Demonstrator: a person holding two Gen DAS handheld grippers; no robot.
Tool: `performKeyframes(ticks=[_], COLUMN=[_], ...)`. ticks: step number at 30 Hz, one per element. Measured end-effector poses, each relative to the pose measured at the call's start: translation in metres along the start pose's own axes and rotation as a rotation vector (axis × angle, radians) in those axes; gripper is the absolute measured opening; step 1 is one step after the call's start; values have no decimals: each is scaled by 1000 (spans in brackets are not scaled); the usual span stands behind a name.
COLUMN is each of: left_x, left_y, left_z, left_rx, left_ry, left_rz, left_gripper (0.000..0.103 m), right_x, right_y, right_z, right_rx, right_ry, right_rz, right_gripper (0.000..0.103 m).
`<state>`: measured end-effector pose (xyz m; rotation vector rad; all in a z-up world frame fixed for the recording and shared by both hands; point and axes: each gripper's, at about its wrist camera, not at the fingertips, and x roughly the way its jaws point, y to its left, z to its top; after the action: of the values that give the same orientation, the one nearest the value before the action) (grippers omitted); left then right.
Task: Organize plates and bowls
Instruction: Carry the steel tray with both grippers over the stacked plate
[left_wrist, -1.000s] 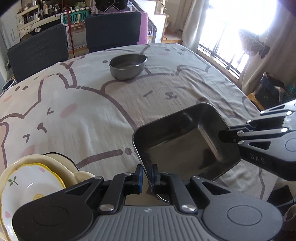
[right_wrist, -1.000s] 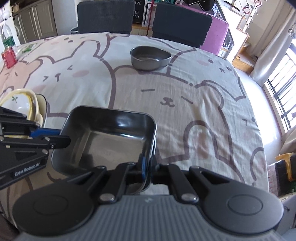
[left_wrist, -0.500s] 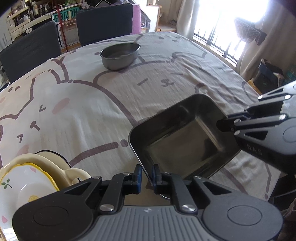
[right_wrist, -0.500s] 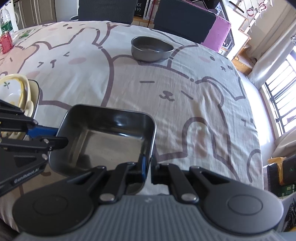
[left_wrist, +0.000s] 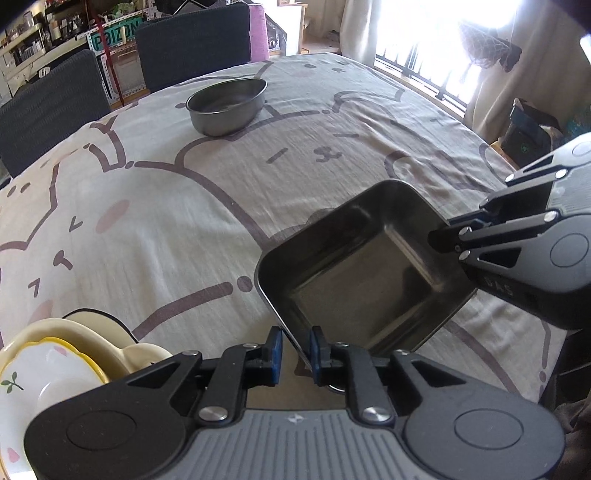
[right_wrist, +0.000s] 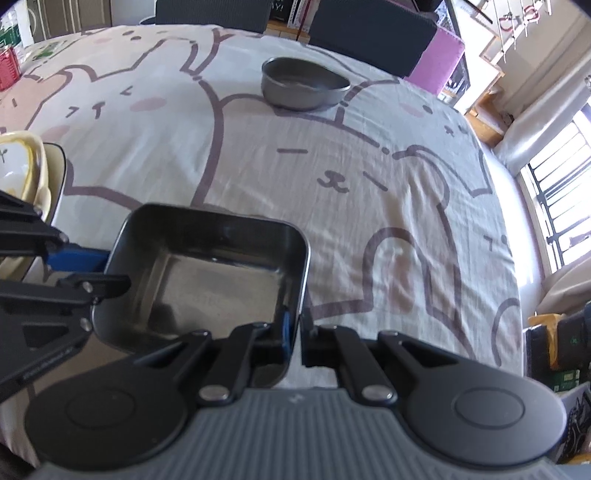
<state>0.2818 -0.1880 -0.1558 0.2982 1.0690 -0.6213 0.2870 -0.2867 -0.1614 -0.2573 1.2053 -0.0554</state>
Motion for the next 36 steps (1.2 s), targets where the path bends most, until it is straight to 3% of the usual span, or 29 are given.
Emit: performKeyframes(ticks=[6,13,20,28,36], left_x=[1,3,7,10,8], left_y=[0,6,3,13,11], left_z=[0,2,7,10,9], left_rx=[11,-15,-30,-101,-101], left_ry=[3,2,-9,-3,-4], left_rz=[3,-25,-39,-70,-55], left_gripper=[21,24,24,24,24], right_x=[11,28,33,37,38], right_y=[-13,-43,-57,-58,-63], right_z=[-1,-2,1,-5,-9], right_rx=[36,162,208,175,209], right_ry=[20,50,27,26,15], right_rz=[53,175,171,197,223], right_gripper=[8,15,15,18,22])
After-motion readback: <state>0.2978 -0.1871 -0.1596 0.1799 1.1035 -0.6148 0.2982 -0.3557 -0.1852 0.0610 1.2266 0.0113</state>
